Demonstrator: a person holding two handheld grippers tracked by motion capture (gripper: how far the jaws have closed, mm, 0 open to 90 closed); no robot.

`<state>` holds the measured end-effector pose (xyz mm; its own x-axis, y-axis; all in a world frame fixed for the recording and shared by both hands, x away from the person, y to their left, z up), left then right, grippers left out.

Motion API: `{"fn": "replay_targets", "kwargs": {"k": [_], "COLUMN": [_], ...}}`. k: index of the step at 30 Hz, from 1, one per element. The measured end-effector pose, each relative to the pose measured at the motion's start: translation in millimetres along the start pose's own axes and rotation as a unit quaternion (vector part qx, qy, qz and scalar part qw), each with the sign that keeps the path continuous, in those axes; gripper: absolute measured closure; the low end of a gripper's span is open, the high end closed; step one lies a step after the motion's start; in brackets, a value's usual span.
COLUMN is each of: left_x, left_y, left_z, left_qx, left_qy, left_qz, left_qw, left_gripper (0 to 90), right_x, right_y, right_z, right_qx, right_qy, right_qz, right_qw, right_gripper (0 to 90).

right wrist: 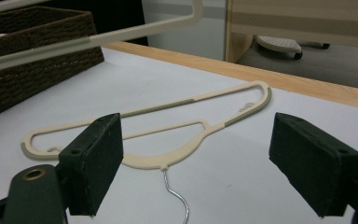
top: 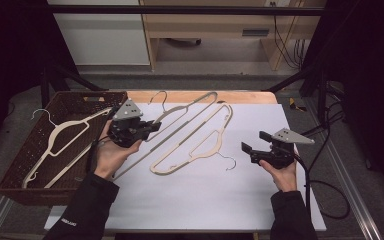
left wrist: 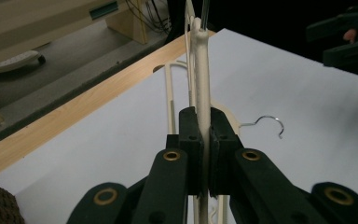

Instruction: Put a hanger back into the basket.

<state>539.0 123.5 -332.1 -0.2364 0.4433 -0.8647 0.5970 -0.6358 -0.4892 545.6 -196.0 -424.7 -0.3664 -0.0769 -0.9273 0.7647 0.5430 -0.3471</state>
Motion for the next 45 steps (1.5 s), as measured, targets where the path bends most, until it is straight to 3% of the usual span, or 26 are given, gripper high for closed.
{"fn": "replay_targets", "kwargs": {"k": [9,13,18,26,33,40,45], "left_x": [-15.5,-15.4,-12.6,9.1,29.6,58.6,85.4], "left_y": [-47.5,-62.3,-75.3,-107.7,-127.6,-143.2,-151.5], "left_z": [-15.1,-27.2,-42.7,-83.4,-110.1,-140.5,-162.5], "left_qx": [-0.002,-0.013,-0.022,-0.049,-0.066,-0.087,-0.097], "left_qy": [0.015,0.022,0.016,0.017,0.009,-0.006,-0.032], "left_qz": [0.021,0.017,0.020,0.013,0.010,-0.002,-0.006], "left_qw": [0.9997,0.9995,0.9994,0.9986,0.9977,0.9962,0.9948], "left_gripper": [86.2,86.2,86.2,86.2,86.2,86.2,86.2], "right_x": [-0.2,0.2,0.6,1.7,2.4,2.5,4.1], "right_y": [-1.6,-1.7,-1.9,-1.7,-0.3,-0.5,0.9], "right_z": [-4.6,-5.0,-5.4,-5.9,-6.1,-5.7,-6.2], "right_qx": [-0.006,-0.004,-0.003,-0.003,-0.001,0.000,0.000], "right_qy": [-0.003,-0.002,-0.001,-0.005,-0.011,-0.011,-0.011], "right_qz": [0.002,0.002,0.000,-0.002,-0.003,-0.004,-0.009], "right_qw": [1.0000,1.0000,1.0000,1.0000,0.9999,0.9999,0.9999], "right_gripper": [15.7,15.5,15.1,14.5,14.4,14.3,14.1]}}
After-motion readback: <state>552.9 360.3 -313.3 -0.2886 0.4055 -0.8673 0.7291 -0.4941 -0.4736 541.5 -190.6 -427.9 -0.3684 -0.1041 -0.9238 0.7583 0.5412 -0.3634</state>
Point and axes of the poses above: each handheld gripper's, and its own axes: y roughly forward along the jaws, x roughly out of its underside, z roughly to its right, the point moved 9 cm from there along y, roughly forward along the jaws, and after that the axes turned 3 degrees about y, right-handed, at the moved point
